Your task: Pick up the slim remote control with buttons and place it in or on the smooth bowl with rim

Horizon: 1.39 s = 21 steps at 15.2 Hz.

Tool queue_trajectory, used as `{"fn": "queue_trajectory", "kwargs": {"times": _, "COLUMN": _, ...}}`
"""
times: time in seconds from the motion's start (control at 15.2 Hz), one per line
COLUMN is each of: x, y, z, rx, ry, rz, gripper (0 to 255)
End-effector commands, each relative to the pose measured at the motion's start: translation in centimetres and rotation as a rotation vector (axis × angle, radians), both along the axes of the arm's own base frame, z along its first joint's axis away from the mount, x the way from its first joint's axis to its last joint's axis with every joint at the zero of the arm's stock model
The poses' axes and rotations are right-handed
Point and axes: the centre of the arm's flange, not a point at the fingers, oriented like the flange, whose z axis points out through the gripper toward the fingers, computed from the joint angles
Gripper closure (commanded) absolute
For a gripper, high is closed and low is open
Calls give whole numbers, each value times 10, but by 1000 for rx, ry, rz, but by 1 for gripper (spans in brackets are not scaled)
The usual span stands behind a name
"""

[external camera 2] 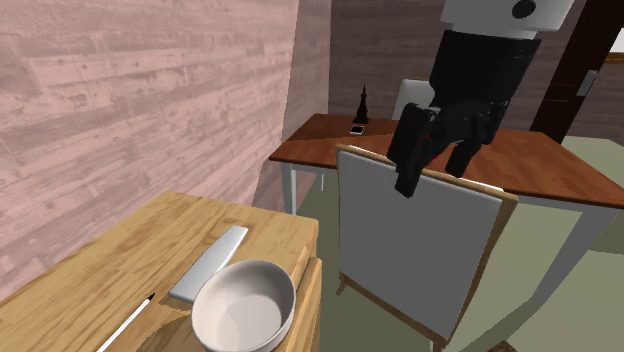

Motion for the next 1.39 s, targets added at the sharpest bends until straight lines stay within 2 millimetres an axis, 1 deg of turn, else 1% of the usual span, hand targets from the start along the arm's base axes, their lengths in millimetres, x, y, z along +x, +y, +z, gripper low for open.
{"fn": "queue_trajectory", "kwargs": {"times": 0.0, "x": 0, "y": 0, "z": 0, "rx": 0, "ry": 0, "rz": 0, "gripper": 0}}
{"fn": "queue_trajectory", "kwargs": {"times": 0.33, "x": 28, "y": 53, "z": -32, "rx": 2, "ry": 17, "rz": -118, "gripper": 0}}
{"fn": "queue_trajectory", "kwargs": {"times": 0.66, "x": 61, "y": 103, "z": -64, "rx": 4, "ry": 35, "rz": -235, "gripper": 0}}
{"fn": "queue_trajectory", "kwargs": {"times": 0.99, "x": 99, "y": 149, "z": -97, "rx": 6, "ry": 52, "rz": -353, "gripper": 0}}
{"fn": "queue_trajectory", "kwargs": {"times": 1.32, "x": 142, "y": 189, "z": -130, "rx": 8, "ry": 69, "rz": -470, "gripper": 0}}
